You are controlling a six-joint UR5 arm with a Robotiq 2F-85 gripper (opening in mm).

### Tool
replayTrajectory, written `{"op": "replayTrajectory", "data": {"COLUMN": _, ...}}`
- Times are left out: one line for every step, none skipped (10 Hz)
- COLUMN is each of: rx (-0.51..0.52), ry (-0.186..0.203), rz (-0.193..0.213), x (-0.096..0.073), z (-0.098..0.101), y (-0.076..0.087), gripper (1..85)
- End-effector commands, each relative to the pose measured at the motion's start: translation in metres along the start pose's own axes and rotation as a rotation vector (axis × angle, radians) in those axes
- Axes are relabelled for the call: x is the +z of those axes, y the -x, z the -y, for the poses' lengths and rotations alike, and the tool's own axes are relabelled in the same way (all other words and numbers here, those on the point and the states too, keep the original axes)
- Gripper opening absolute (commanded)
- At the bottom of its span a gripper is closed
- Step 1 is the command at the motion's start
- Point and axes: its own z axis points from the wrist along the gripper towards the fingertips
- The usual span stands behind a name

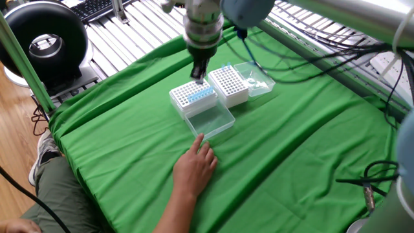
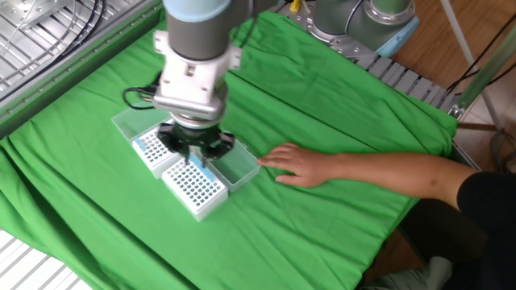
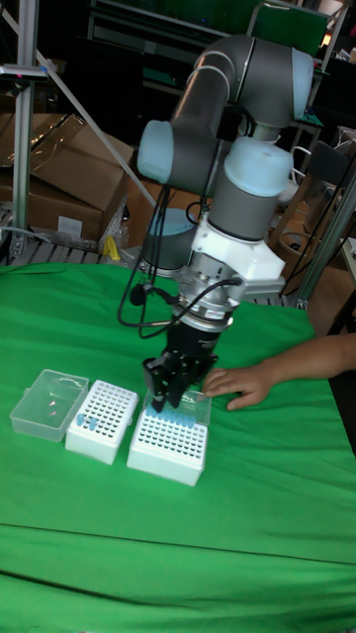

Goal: Insert a medium pipette tip into the holder for medium pipette tips

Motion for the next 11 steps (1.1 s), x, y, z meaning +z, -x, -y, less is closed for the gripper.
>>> {"op": "replayTrajectory", "data": {"rx": -0.145, "ry": -0.008, "rz": 0.02, "x": 0.0, "z": 0.052, "y": -0.016, "gripper": 34.0}}
{"op": "replayTrajectory", "data": {"rx": -0.18, "ry": -0.003, "rz": 0.05, "x": 0.002, "z": 0.054, "y": -0.011, "gripper": 34.3}}
{"op": "replayTrajectory", "data": {"rx": -0.209, "ry": 0.0, "rz": 0.076, "x": 0.002, "z": 0.052, "y": -0.005, "gripper": 36.3}}
{"op": "replayTrajectory", "data": {"rx": -0.214, "ry": -0.001, "rz": 0.086, "x": 0.001, "z": 0.052, "y": -0.002, "gripper": 36.3}}
{"op": "replayTrajectory", "data": {"rx": -0.151, "ry": 0.047, "rz": 0.056, "x": 0.002, "z": 0.041, "y": -0.011, "gripper": 37.7}}
{"op": "replayTrajectory", "data": {"rx": -0.057, "ry": 0.074, "rz": -0.014, "x": 0.002, "z": 0.035, "y": -0.028, "gripper": 38.7}}
{"op": "replayTrajectory", "data": {"rx": 0.033, "ry": 0.085, "rz": -0.039, "x": 0.001, "z": 0.032, "y": -0.034, "gripper": 40.0}}
{"op": "replayTrajectory", "data": {"rx": 0.105, "ry": 0.081, "rz": -0.046, "x": 0.001, "z": 0.033, "y": -0.035, "gripper": 42.0}}
{"op": "replayTrajectory", "data": {"rx": 0.158, "ry": 0.067, "rz": -0.065, "x": 0.001, "z": 0.036, "y": -0.04, "gripper": 42.3}}
{"op": "replayTrajectory", "data": {"rx": 0.179, "ry": 0.041, "rz": -0.085, "x": 0.001, "z": 0.042, "y": -0.045, "gripper": 42.0}}
{"op": "replayTrajectory", "data": {"rx": 0.14, "ry": 0.03, "rz": -0.071, "x": 0.002, "z": 0.045, "y": -0.042, "gripper": 40.3}}
